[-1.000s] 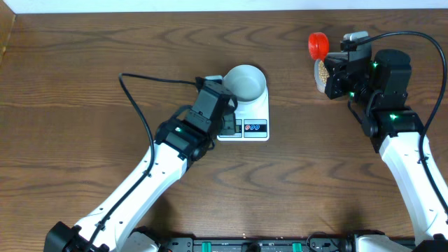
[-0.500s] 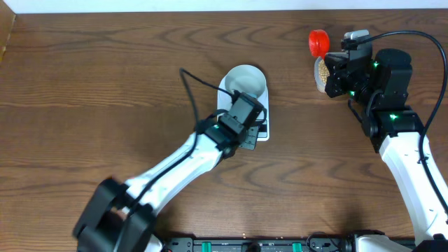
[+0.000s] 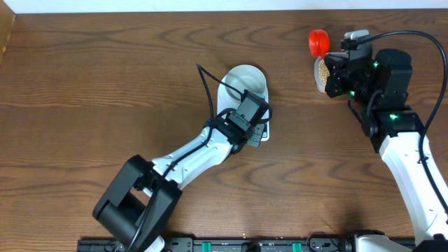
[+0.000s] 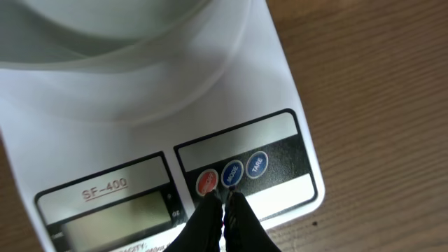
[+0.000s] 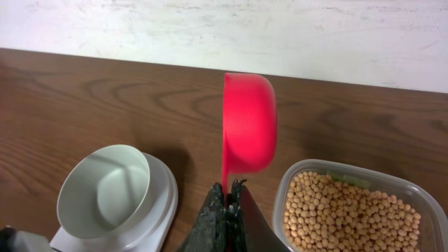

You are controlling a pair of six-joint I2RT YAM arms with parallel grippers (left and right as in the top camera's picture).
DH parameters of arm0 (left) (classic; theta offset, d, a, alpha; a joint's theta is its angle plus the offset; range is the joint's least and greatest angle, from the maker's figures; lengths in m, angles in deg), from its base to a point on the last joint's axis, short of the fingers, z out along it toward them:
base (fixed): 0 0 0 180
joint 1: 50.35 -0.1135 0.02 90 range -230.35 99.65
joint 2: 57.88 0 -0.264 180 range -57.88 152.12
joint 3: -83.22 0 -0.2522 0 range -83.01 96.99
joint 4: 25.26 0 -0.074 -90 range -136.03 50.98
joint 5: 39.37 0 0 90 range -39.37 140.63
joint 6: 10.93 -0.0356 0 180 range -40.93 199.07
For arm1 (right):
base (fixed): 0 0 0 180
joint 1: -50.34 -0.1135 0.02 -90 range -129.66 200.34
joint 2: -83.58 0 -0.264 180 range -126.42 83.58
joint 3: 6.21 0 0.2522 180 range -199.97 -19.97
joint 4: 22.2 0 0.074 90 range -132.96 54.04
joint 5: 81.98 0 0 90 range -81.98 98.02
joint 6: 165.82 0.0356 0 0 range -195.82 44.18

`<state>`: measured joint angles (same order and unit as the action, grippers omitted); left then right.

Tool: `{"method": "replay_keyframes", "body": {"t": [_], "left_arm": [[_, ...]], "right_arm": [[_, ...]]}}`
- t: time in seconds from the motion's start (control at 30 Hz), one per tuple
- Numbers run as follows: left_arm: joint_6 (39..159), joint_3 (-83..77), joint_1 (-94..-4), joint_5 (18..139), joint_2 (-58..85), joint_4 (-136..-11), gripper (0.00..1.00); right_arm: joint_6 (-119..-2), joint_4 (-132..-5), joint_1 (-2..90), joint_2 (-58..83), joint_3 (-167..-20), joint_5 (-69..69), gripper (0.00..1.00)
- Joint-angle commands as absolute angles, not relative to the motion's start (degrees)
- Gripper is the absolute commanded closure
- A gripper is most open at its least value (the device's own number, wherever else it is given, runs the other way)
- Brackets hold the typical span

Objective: Scoop item into bowl and weigh 50g on scale

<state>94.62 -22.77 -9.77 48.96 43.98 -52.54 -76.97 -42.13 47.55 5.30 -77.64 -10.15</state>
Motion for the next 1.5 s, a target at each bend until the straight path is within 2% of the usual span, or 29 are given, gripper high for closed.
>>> {"method": "replay_keyframes", "body": {"t": [0.0,1.47], "left_arm": [[93.35,-20.97,-9.84,48.0,45.77,-52.15,0.92],[92.13,-21.17,-10.89,45.46,48.88,-50.03,0.92]], "right_arm": [[-78.06,-41.98,47.9,5.3,-78.84,-9.87,0.99],[-78.06,-41.98,47.88,5.3,-78.84,-9.89,0.99]]}}
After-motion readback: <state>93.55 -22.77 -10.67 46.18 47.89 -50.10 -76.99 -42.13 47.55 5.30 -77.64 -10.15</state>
